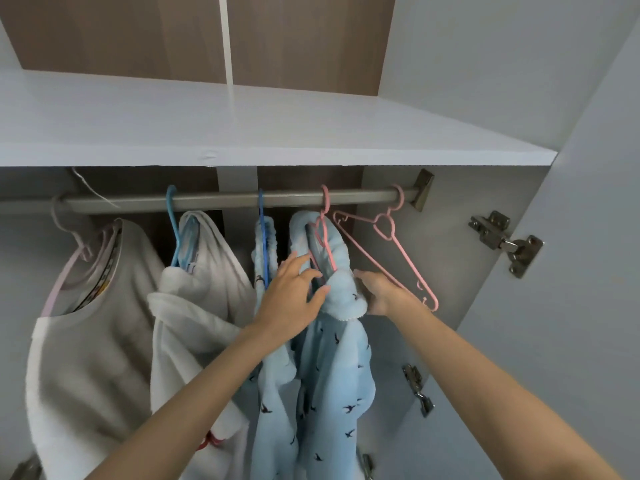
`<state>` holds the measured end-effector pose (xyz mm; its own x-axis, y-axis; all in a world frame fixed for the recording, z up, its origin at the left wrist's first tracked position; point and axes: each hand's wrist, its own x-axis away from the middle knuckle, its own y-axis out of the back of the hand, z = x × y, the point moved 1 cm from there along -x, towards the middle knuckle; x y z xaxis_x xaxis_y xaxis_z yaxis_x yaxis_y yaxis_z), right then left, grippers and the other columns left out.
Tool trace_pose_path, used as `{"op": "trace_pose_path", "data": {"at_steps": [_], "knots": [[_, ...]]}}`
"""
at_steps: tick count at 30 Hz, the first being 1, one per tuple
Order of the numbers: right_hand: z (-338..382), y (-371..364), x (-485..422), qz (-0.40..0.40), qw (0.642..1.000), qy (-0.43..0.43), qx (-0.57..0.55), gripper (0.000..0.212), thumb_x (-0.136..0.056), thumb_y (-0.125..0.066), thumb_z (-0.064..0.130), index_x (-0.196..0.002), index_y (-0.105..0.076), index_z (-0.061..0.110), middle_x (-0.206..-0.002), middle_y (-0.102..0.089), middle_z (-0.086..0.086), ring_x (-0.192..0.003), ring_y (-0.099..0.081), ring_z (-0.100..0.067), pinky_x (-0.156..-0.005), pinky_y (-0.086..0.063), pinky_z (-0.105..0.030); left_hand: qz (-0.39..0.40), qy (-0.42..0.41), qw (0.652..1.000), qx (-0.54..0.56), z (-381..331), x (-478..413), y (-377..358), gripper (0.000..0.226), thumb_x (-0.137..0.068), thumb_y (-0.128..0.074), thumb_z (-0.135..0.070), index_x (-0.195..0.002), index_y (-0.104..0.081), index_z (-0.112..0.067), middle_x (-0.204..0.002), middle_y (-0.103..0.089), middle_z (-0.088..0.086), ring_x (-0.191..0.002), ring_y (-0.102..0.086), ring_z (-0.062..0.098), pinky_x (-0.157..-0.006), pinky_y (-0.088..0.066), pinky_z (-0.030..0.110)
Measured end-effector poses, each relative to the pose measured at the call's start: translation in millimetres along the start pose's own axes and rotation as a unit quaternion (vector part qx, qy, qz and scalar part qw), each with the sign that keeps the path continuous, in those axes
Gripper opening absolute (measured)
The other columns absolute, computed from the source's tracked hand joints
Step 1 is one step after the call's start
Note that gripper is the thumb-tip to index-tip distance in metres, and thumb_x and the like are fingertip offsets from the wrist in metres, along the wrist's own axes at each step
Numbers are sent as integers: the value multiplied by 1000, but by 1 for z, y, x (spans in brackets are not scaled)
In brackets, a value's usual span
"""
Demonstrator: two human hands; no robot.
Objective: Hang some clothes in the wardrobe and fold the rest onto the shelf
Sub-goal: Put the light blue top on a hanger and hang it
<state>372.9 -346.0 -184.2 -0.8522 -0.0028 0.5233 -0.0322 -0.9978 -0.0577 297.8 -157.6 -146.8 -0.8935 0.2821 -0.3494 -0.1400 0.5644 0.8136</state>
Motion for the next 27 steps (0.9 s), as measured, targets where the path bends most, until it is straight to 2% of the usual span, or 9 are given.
{"op": "trace_pose_path", "data": {"at_steps": [2,5,8,11,14,17,21,24,27], "knots": [[-5,3,3,83,991,-32,-99,45,-103,-33,34,-131,-52,5,-134,-56,-18,-121,-54,-34,-92,-47,-48,15,5,1000,2,-12,-10,-12,46,-95,-48,-42,-133,-52,-18,-152,-32,1,-144,-14,18,-117,-15,33],[-4,6,6,84,981,-42,-170,49,-100,-42,40,-132,-54,5,-132,-57,-18,-114,-58,-33,-85,-50,-46,42,37,998,-2,-25,-23,-29,52,-93,-48,-47,-139,-42,-23,-143,-41,3,-136,-26,22,-109,-29,35],[-3,8,8,115,959,-41,-257,56,-94,-52,46,-132,-56,5,-132,-58,-18,-123,-53,-33,-93,-49,-46,57,98,994,2,-32,-33,-41,52,-93,-47,-49,-138,-39,-25,-133,-49,7,-126,-38,28,-97,-39,39],[1,12,11,164,939,-17,-301,64,-80,-62,40,-132,-55,3,-135,-55,-20,-124,-52,-34,-103,-42,-47,41,115,993,5,-28,-34,-47,44,-92,-53,-42,-128,-44,-18,-125,-52,5,-118,-44,26,-90,-42,37],[1,15,2,134,925,-2,-354,46,-98,-50,30,-135,-51,3,-134,-56,-21,-126,-51,-35,-109,-38,-48,30,116,991,54,-17,-32,-46,31,-90,-57,-34,-112,-49,-14,-112,-54,4,-108,-49,24,-83,-45,35],[-7,16,-11,109,913,-19,-392,42,-104,-36,24,-134,-49,-2,-131,-55,-25,-123,-52,-35,-105,-41,-48,32,115,991,63,-10,-32,-40,22,-88,-59,-32,-96,-49,-13,-97,-53,2,-95,-52,22,-71,-41,31],[-14,3,-7,128,921,-25,-368,32,-102,-41,17,-119,-55,-6,-111,-62,-26,-100,-59,-34,-73,-56,-48,43,96,993,51,-8,-25,-36,17,-91,-56,-28,-94,-49,-13,-93,-49,0,-84,-48,15,-64,-34,22],[-15,0,-9,104,950,-16,-293,36,-96,-56,22,-123,-58,-2,-118,-64,-22,-101,-64,-32,-78,-58,-43,37,95,994,47,-5,-21,-37,15,-93,-54,-29,-94,-46,-17,-97,-47,-1,-87,-47,16,-71,-36,24],[-25,3,-13,14,989,7,-146,45,-87,-70,17,-124,-55,-5,-113,-67,-22,-97,-68,-32,-79,-58,-39,31,112,991,69,-3,-17,-37,20,-91,-55,-33,-102,-45,-19,-104,-47,0,-91,-50,16,-75,-41,24]]}}
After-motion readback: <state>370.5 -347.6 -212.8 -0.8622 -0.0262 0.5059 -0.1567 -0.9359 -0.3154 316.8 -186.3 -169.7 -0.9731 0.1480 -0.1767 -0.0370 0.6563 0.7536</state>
